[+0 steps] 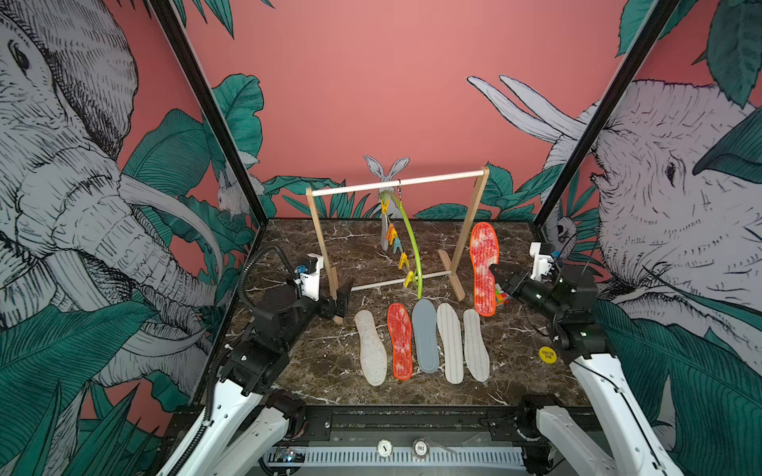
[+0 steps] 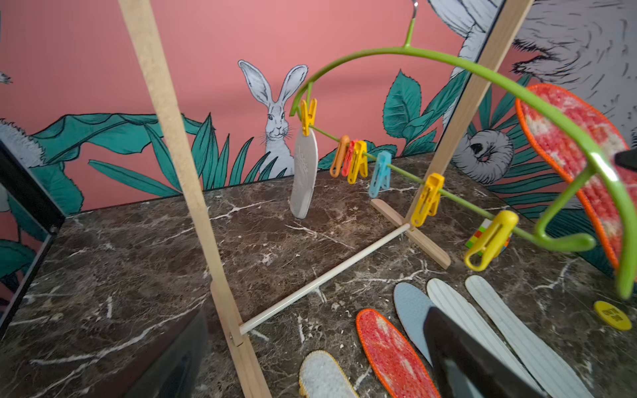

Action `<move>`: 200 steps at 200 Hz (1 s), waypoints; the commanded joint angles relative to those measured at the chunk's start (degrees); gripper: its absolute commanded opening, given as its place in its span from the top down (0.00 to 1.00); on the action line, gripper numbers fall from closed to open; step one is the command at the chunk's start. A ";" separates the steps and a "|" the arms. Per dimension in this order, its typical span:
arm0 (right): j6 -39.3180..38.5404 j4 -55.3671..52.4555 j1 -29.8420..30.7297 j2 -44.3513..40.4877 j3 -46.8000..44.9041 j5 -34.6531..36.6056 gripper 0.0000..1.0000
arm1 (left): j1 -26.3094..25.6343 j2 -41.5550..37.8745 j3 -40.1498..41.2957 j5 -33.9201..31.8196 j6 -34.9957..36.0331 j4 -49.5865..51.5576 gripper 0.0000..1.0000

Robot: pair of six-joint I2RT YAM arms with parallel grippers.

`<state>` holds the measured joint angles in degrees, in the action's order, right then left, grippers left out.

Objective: Take the shoe insoles off the hanger
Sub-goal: Place the insole at the center of the board.

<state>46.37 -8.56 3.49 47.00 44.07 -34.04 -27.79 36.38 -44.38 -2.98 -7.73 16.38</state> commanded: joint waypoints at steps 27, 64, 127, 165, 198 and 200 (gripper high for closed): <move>-4.92 -12.73 -0.19 1.05 -1.65 3.10 1.00 | 0.90 -0.95 4.70 -4.43 -3.11 -2.53 0.01; -7.21 -21.12 -1.00 -1.99 -3.64 9.40 1.00 | 1.85 -0.74 6.75 -3.85 -3.88 -4.98 0.01; -6.87 -33.65 -2.43 -5.31 -8.15 19.03 1.00 | 2.72 0.08 9.07 -0.36 -4.58 -8.10 0.01; -4.58 -36.20 -3.35 -8.74 -11.35 24.66 1.00 | 3.53 0.23 10.58 2.37 -6.65 -10.96 0.01; -4.80 -34.52 -4.73 -6.92 -12.25 27.59 1.00 | 3.80 0.55 11.24 3.38 -7.75 -11.91 0.01; -4.80 -34.42 -4.79 -6.75 -12.26 27.62 1.00 | 3.86 0.54 11.31 3.48 -7.88 -11.97 0.01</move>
<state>41.15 -43.83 -0.54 39.13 32.18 -10.79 -24.53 37.04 -34.04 -1.26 -13.78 7.22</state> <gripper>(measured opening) 0.048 0.994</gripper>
